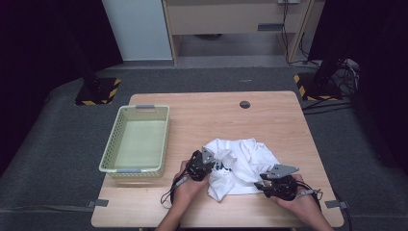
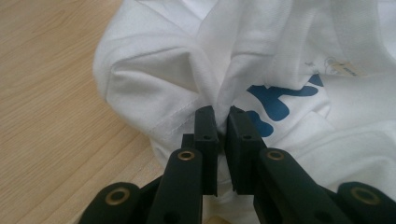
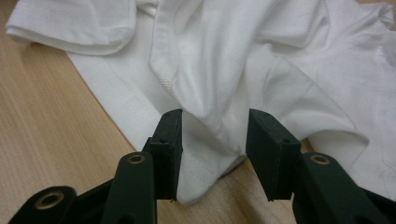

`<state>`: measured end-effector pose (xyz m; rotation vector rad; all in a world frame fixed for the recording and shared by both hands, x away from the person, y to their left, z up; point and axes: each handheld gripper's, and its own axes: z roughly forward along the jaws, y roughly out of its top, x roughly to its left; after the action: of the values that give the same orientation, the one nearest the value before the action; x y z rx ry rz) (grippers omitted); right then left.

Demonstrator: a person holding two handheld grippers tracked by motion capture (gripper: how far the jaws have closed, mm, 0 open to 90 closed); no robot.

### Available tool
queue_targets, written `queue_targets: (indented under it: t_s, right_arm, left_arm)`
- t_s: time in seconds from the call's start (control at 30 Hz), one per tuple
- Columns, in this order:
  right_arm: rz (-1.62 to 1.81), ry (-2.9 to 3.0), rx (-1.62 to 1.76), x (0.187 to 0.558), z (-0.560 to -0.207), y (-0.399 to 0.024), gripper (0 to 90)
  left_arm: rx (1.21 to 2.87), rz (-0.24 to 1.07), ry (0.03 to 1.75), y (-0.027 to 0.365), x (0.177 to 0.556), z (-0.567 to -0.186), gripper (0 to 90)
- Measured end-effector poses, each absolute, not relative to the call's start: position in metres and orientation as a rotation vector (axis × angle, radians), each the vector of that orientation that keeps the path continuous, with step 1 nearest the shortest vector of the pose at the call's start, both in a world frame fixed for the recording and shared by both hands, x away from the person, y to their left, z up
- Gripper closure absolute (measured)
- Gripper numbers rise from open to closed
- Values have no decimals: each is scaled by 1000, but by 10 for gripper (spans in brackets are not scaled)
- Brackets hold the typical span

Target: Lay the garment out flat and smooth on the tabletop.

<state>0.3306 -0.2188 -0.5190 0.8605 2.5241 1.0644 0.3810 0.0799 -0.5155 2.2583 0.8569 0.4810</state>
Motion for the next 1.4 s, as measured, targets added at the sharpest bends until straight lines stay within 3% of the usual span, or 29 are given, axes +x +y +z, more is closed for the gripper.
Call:
queue_targets:
  t_s: [0.1,0.17,0.23,0.37,0.5,0.6,0.8,1.03,1.4]
  right_arm:
    - [1060,2521,852,334,-521,-216,643]
    - [1058,2528,851,336,-521,-214,801]
    - [1066,2518,865,338,-520,-213,864]
    - [1093,2500,880,339,-514,-212,879]
    - [1092,2500,877,340,-511,-210,884]
    - [1094,2504,878,340,-510,-209,885]
    - [1094,2509,878,340,-509,-209,886]
    - [1092,2505,891,342,-506,-211,889]
    - [1147,2408,962,345,-481,-242,890]
  left_arm:
    - [2256,478,857,80,381,-516,828]
    - [2255,481,853,80,380,-516,801]
    - [2253,494,851,78,379,-516,734]
    - [2240,517,834,75,375,-514,570]
    - [2227,558,814,71,374,-511,469]
    - [2204,581,822,70,376,-510,467]
    - [2221,618,761,62,381,-510,518]
    - [2267,491,784,57,385,-512,841]
    - [2205,403,770,61,367,-490,854]
